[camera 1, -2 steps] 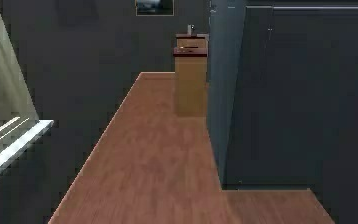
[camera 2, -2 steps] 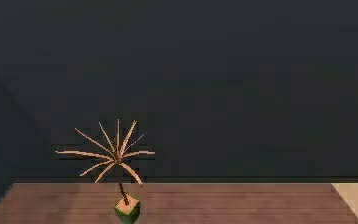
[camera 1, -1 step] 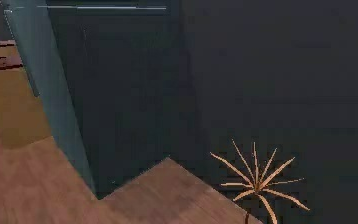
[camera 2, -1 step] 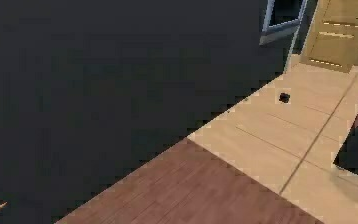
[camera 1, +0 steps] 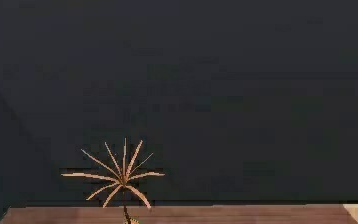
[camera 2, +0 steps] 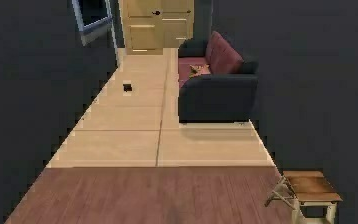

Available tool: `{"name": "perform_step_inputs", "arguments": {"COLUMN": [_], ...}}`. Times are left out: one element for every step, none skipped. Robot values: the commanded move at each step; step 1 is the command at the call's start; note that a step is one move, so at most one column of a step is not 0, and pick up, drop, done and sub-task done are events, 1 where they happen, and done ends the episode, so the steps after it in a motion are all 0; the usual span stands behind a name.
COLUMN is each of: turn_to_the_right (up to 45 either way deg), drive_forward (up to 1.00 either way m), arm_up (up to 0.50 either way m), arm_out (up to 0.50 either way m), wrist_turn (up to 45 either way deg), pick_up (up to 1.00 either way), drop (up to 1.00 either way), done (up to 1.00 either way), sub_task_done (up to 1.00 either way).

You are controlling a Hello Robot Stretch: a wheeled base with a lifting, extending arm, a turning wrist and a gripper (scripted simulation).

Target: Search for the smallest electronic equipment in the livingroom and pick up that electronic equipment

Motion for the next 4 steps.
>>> {"name": "perform_step_inputs", "arguments": {"turn_to_the_right": [45.0,33.0,0.0,0.0], "drive_forward": [0.00,0.00,1.00,1.00], "arm_up": [0.00,0.00,0.00,0.00], "arm_out": [0.00,0.00,0.00,0.00], "wrist_turn": [0.0,0.0,0.0,0.0], "pick_up": [0.00,0.00,0.00,0.00], "drop": [0.00,0.00,0.00,0.00], "done": [0.00,0.00,0.00,0.00], "sub_task_done": [0.00,0.00,0.00,0.00]}}
